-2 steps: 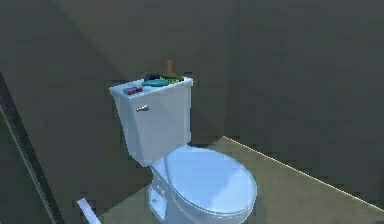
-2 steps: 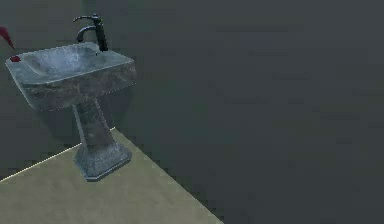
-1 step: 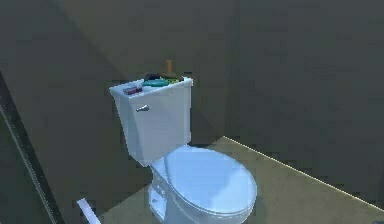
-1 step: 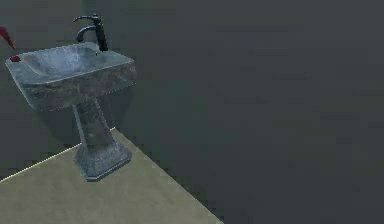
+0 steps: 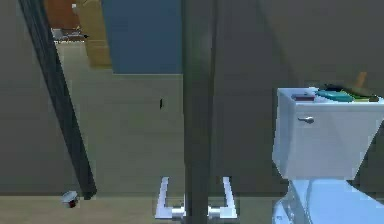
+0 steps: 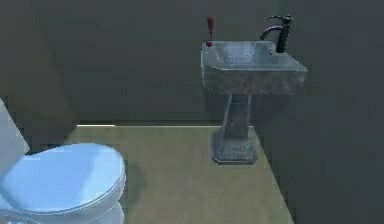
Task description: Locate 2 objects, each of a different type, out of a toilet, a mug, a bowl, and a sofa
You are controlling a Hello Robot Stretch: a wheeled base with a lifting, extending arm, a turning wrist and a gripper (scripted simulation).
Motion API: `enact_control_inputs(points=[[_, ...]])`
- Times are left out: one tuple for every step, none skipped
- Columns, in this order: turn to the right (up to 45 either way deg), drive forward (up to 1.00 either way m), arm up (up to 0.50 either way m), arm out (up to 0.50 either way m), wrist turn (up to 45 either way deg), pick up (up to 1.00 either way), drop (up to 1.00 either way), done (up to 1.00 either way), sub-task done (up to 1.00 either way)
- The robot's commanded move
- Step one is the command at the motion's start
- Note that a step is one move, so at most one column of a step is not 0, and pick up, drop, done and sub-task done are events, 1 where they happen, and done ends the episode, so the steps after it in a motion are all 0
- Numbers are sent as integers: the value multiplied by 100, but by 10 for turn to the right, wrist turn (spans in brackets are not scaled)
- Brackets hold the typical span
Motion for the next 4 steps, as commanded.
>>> enact_control_inputs(points=[[-450,0,0,0,0,0,0,0,0],[-450,0,0,0,0,0,0,0,0],[-300,0,0,0,0,0,0,0,0],[0,15,0,0,0,0,0,0,0]])
